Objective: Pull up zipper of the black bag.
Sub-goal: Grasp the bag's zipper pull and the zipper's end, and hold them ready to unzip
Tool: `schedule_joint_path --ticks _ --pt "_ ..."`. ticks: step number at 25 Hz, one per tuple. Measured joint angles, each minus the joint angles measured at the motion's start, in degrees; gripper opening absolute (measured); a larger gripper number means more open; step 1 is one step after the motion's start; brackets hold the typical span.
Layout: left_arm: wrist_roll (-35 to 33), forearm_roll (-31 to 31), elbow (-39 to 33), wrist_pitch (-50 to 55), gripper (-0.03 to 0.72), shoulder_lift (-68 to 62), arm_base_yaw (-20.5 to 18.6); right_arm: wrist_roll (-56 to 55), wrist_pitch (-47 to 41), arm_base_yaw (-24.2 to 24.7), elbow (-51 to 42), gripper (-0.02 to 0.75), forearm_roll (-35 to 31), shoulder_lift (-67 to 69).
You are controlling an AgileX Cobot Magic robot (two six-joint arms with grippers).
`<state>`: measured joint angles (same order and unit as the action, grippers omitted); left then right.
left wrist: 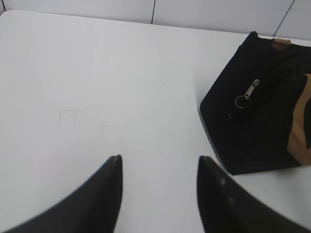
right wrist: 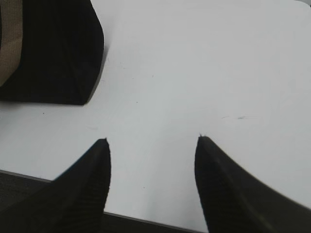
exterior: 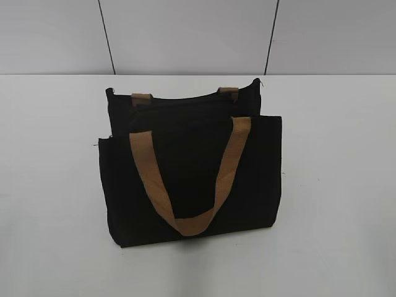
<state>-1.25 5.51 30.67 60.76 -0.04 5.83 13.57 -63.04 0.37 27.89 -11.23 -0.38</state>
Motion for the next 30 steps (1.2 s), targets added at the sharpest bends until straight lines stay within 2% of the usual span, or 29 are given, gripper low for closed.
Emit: schedule_joint_path --ticks 6,9,14,16,20,24,28,30 --pt "-3.2 -0.1 4.7 -0.9 0.442 -11.1 0.1 -0.2 0.0 0.0 4.1 0.433 -0.6 7.2" --pt "-8.4 1.9 5.4 -4.4 0.444 -18.2 0.1 -0.2 0.0 0.0 7.8 0.433 -0.8 13.7" --pt "-19.1 9.2 5.4 -12.1 0.428 -31.5 0.1 -0.1 0.0 0.0 14.2 0.433 -3.0 24.0" --pt "-25.0 14.0 5.4 -14.8 0.427 -36.9 0.1 0.5 0.0 0.0 16.2 0.433 -4.4 27.4" --pt "-41.8 25.8 5.4 -18.6 0.425 -48.7 0.1 1.1 -0.7 0.0 19.6 0.433 -5.2 33.4" --pt "-57.8 35.1 5.4 -20.0 0.424 -57.0 -1.3 3.1 -1.3 0.0 23.0 0.433 -5.3 38.5" --pt "-78.1 47.0 5.4 -19.4 0.419 -65.6 -2.9 4.3 -1.4 0.0 26.1 0.433 -5.3 41.2" --pt "-85.9 52.1 5.4 -19.7 0.409 -69.5 -3.7 4.5 -1.4 0.0 26.9 0.433 -5.4 42.2"
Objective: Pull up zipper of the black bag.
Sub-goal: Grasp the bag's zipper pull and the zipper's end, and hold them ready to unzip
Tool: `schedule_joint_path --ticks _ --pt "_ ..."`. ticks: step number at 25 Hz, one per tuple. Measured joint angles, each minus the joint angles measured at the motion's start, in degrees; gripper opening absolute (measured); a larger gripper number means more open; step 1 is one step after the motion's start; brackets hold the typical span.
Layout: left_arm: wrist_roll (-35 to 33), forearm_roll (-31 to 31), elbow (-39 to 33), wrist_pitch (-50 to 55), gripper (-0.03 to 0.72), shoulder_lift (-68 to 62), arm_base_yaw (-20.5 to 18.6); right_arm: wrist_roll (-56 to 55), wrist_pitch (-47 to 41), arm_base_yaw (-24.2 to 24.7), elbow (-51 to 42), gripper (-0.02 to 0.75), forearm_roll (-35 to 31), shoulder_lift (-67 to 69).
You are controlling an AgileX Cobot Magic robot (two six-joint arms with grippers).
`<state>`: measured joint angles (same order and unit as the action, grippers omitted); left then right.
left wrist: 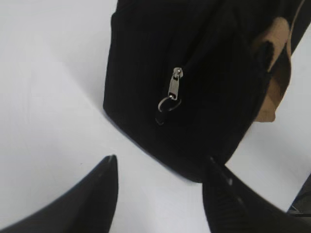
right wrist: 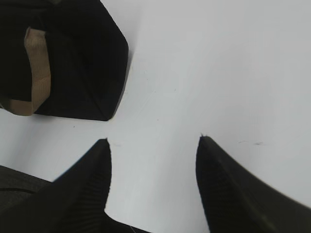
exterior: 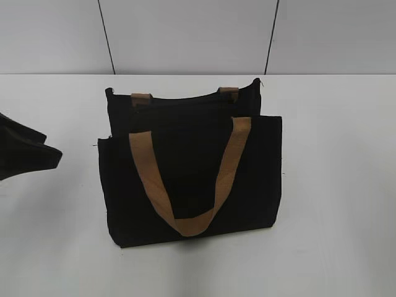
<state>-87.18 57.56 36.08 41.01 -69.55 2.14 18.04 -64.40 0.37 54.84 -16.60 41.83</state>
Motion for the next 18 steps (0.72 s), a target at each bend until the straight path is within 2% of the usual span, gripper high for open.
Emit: schedule_joint_path --ticks 5,11,14,18 --pt "-13.0 6.7 0.0 -2.0 0.390 -10.4 -0.8 0.2 0.0 0.0 0.2 0.433 -0.2 1.1" --pt "-40.0 20.6 0.1 -0.5 0.386 -21.0 -0.8 0.5 0.5 0.0 0.2 0.433 -0.9 1.6" --pt "-46.9 24.8 0.1 1.0 0.386 -24.6 -0.8 0.7 0.5 0.0 0.2 0.433 -2.0 1.6" --pt "-52.2 28.3 0.1 3.9 0.386 -28.5 -0.8 0.7 0.6 0.0 0.2 0.433 -2.2 1.6"
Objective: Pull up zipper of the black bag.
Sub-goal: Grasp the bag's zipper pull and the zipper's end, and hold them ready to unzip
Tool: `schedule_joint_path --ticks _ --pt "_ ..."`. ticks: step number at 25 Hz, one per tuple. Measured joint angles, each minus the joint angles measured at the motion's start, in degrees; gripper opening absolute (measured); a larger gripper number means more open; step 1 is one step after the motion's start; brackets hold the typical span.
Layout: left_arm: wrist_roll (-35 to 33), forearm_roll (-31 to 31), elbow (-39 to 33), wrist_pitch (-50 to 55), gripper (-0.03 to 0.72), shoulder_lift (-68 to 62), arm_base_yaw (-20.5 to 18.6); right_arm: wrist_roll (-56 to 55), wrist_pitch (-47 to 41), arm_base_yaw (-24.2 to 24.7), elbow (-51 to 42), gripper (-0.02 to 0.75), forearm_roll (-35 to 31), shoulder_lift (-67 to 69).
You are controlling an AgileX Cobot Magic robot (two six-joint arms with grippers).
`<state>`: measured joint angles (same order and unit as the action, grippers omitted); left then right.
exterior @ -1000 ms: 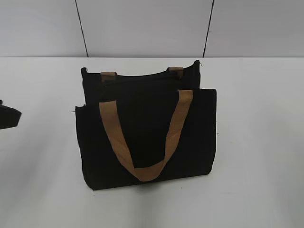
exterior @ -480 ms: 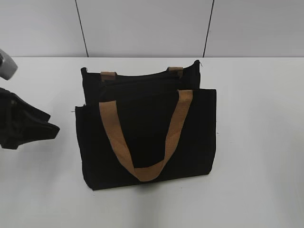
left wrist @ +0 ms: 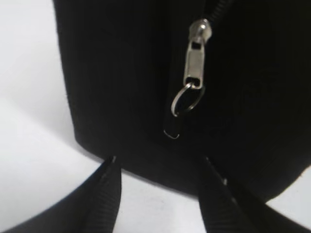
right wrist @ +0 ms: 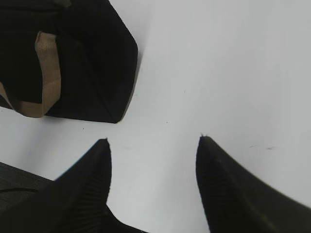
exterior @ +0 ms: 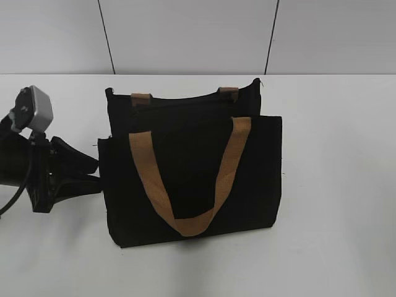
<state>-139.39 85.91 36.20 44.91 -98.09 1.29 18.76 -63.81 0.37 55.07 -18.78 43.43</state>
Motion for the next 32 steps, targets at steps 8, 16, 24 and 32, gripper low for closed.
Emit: schedule_joint_path --ticks 8,16,24,32 --pt "-6.1 5.5 0.1 3.6 0.386 -4.5 0.0 0.0 0.1 0.0 0.0 0.433 -0.1 0.0" --pt "-8.5 8.0 0.4 4.9 0.386 -5.5 0.0 0.0 0.4 0.0 0.0 0.433 -0.1 0.0" --pt "-10.4 11.6 0.4 3.5 0.383 -8.7 4.5 0.0 0.5 0.0 0.0 0.433 -0.1 0.0" --pt "-12.8 13.6 0.4 1.4 0.372 -10.1 5.7 0.0 0.5 0.0 0.0 0.433 -0.1 0.0"
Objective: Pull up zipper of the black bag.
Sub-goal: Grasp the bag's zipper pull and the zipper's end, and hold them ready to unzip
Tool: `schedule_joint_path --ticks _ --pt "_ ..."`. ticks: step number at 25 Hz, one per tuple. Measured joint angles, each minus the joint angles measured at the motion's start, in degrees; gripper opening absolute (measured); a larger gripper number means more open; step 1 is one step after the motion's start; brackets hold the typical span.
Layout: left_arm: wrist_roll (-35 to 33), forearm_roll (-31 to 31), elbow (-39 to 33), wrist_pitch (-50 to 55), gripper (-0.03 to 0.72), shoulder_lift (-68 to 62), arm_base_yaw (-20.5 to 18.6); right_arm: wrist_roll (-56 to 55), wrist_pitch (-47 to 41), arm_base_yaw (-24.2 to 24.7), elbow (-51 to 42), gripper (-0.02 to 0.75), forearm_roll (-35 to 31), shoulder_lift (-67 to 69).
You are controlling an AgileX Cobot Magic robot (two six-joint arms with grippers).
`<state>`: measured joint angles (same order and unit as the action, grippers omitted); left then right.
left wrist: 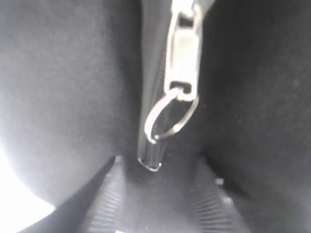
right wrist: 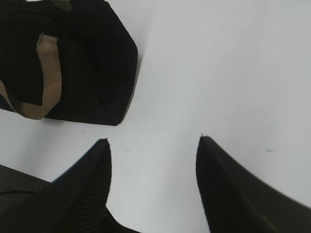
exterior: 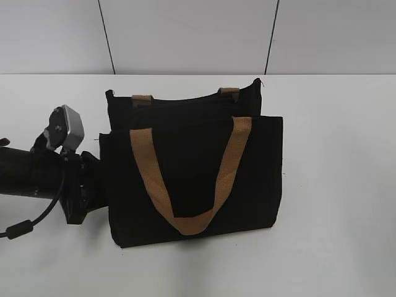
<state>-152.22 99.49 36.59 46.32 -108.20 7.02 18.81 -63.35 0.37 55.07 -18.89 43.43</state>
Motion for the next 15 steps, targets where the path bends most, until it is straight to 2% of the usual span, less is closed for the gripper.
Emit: schedule_joint_path --ticks 2,8,15 --pt "-0.1 0.0 0.0 0.0 0.332 -0.2 0.0 0.0 0.0 0.0 0.0 0.433 0.0 0.0" --pt "-0.1 0.0 0.0 1.3 0.070 -0.2 0.0 0.0 0.0 0.0 0.0 0.433 0.0 0.0" --pt "-0.2 -0.2 0.0 0.8 0.068 2.3 0.0 0.0 0.9 0.0 0.0 0.433 -0.1 0.0"
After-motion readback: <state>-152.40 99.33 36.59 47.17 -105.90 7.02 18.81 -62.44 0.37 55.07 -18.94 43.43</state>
